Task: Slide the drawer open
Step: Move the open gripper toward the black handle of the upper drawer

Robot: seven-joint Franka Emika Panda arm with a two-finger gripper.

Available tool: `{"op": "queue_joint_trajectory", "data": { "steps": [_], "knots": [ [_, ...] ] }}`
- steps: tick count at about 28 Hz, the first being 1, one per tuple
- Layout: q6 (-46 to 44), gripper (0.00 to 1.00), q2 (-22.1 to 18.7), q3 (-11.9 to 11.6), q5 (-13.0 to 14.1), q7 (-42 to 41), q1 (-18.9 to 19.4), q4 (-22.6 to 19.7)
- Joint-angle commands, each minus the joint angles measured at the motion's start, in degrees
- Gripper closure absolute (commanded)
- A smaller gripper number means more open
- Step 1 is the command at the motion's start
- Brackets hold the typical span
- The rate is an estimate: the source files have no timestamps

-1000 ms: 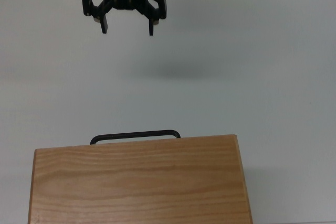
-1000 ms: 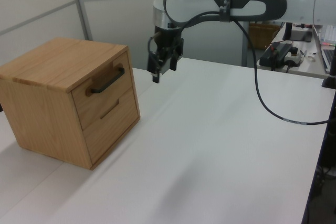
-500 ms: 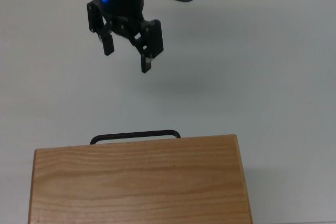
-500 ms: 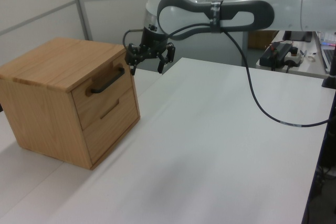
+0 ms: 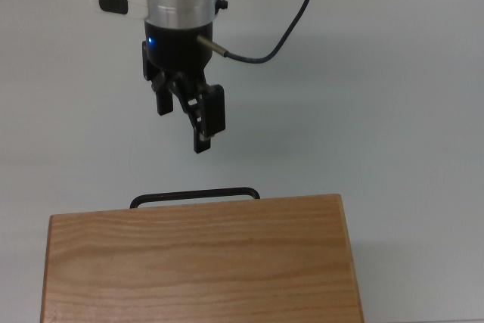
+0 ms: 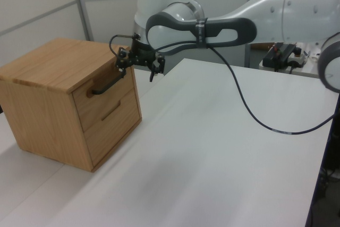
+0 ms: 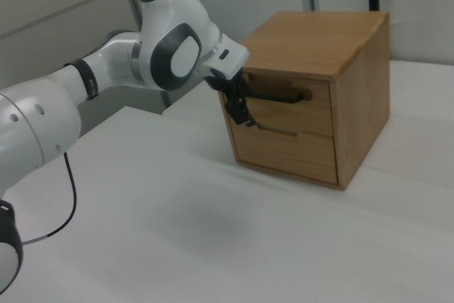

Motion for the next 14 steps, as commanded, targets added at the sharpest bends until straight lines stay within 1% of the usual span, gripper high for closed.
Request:
{"op": "queue_joint_trajectory", "data": {
  "steps": [1,2,6,7,14],
  "knots": [
    [2.61,0.00,4.32,-0.34,-1.21,4.31,0.43,5.97],
    [3.23,0.00,5.19,-0.51,-1.38,6.06,0.52,7.19],
    [3.41,0.00,6.70,-0.60,-1.91,9.32,0.61,9.66],
    [3.41,0.00,6.87,-0.60,-2.17,11.51,0.52,10.10],
    [3.23,0.05,7.66,-0.34,-2.27,18.73,0.52,10.01]
  ]
}}
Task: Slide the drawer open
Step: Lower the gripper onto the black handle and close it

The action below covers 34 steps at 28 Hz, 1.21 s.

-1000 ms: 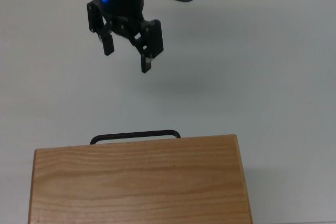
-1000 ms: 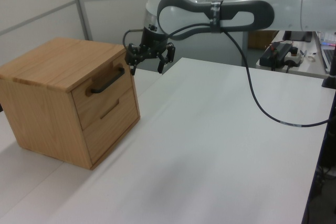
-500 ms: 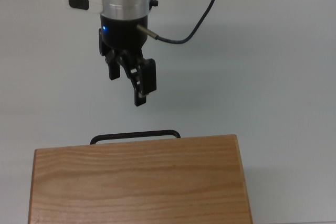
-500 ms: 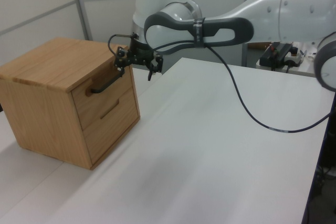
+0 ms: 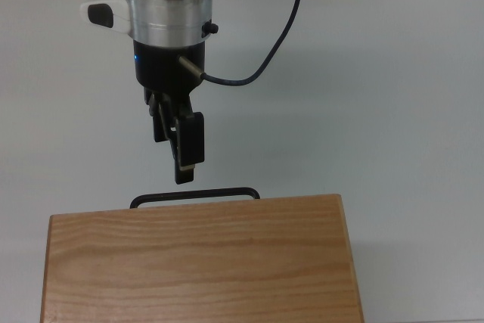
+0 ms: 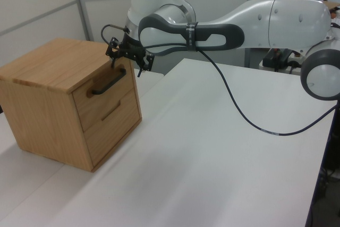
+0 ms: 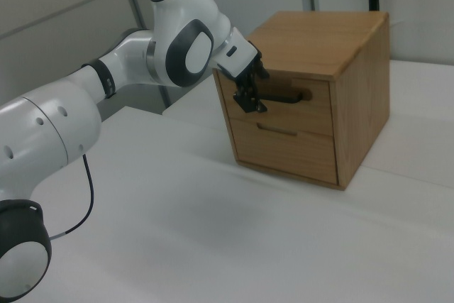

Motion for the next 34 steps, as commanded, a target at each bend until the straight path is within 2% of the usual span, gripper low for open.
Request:
{"op": "queue_joint_trajectory", "data": {
  "steps": [1,12,18,24,25,27,30,31,34],
  "knots": [
    [0.32,0.06,1.93,-0.15,-0.78,6.07,0.52,1.95],
    [1.02,0.10,3.51,0.72,-0.69,11.17,0.61,2.04],
    [2.08,0.17,4.83,1.08,-0.87,11.70,0.61,2.04],
    [2.78,0.52,6.14,1.16,-2.53,14.33,0.79,3.09],
    [2.78,0.64,6.49,1.16,-2.88,15.12,0.79,3.26],
    [2.70,0.75,6.76,1.25,-3.06,15.48,0.87,3.44],
    [2.52,0.88,6.94,1.34,-3.15,15.83,1.49,3.44],
    [2.43,0.95,7.11,1.34,-3.33,16.01,1.58,3.53],
    [2.35,1.00,7.03,1.43,-3.94,16.36,1.58,3.53]
  ]
}}
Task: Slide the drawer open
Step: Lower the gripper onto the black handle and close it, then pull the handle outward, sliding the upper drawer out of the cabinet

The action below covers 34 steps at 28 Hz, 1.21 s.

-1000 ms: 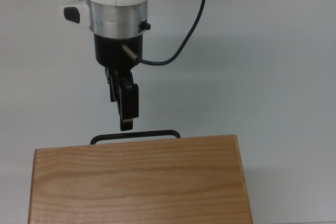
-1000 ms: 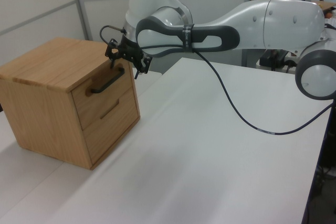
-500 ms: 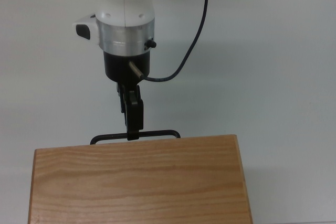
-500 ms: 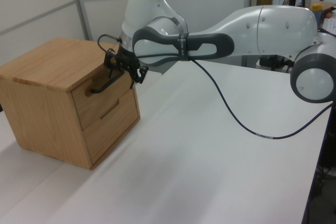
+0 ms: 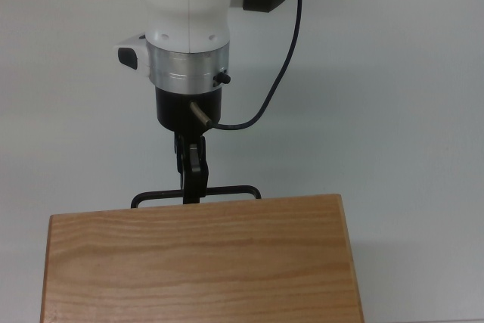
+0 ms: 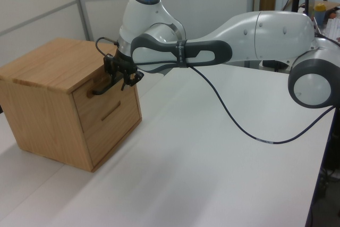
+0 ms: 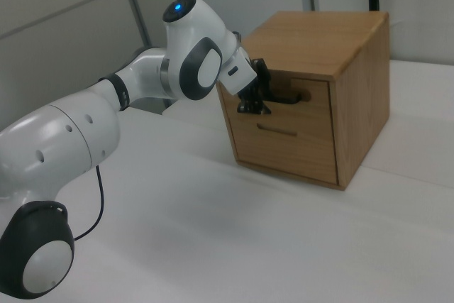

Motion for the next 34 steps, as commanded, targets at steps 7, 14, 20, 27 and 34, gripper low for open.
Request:
{"op": "queue_joint_trajectory", "data": {
  "steps": [7,14,20,27,34],
  "knots": [
    [-0.97,1.00,-2.23,0.33,-1.61,2.37,-0.08,-2.34],
    [-0.88,1.00,-9.61,0.33,-1.35,1.93,-1.22,-12.80],
    [-0.88,1.00,-14.53,0.33,-1.08,1.05,-1.75,-19.31],
    [-1.06,1.00,-20.68,0.33,-0.82,0.00,-2.11,-27.04],
    [-1.06,1.00,-28.15,0.07,1.99,-2.82,-2.11,-36.09]
  ]
}}
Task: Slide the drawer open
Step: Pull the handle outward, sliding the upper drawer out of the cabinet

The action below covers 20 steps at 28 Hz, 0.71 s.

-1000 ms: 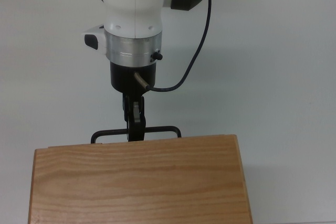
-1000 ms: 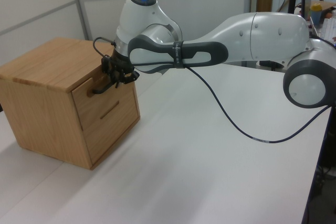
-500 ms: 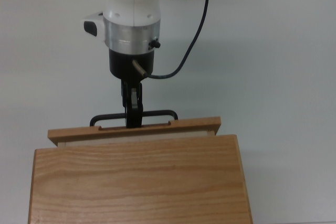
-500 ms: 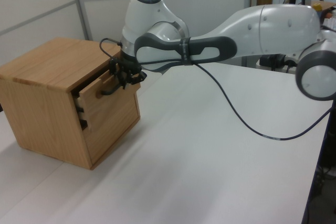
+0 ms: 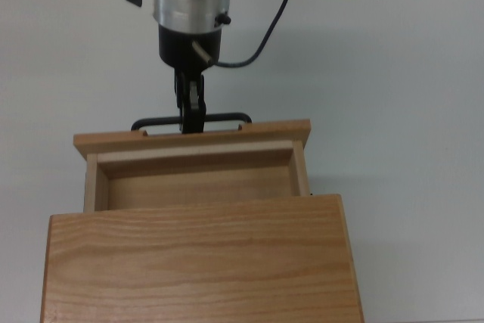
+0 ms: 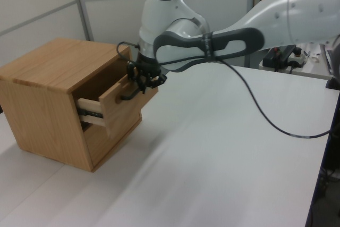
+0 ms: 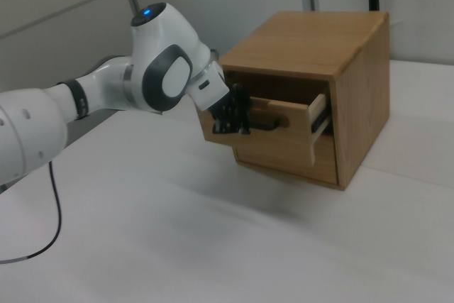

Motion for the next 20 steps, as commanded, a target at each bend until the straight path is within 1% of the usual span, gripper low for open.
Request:
{"op": "queue_joint_trajectory", "data": {
  "steps": [1,6,7,11,17,20],
  "knots": [
    [-0.74,1.00,-10.45,0.04,2.11,-3.50,-0.55,-11.82],
    [-0.74,1.00,-13.80,-0.14,2.19,-4.12,-0.55,-15.52],
    [-0.65,1.00,-14.94,-0.14,2.37,-4.21,-0.55,-16.83],
    [-0.74,1.00,-16.97,-0.22,2.98,-4.73,-0.46,-18.86],
    [-2.14,1.00,-21.80,-0.31,3.51,-5.97,-0.20,-24.13],
    [-2.14,1.00,-23.21,-0.40,3.60,-5.97,-0.11,-25.63]
  ]
}}
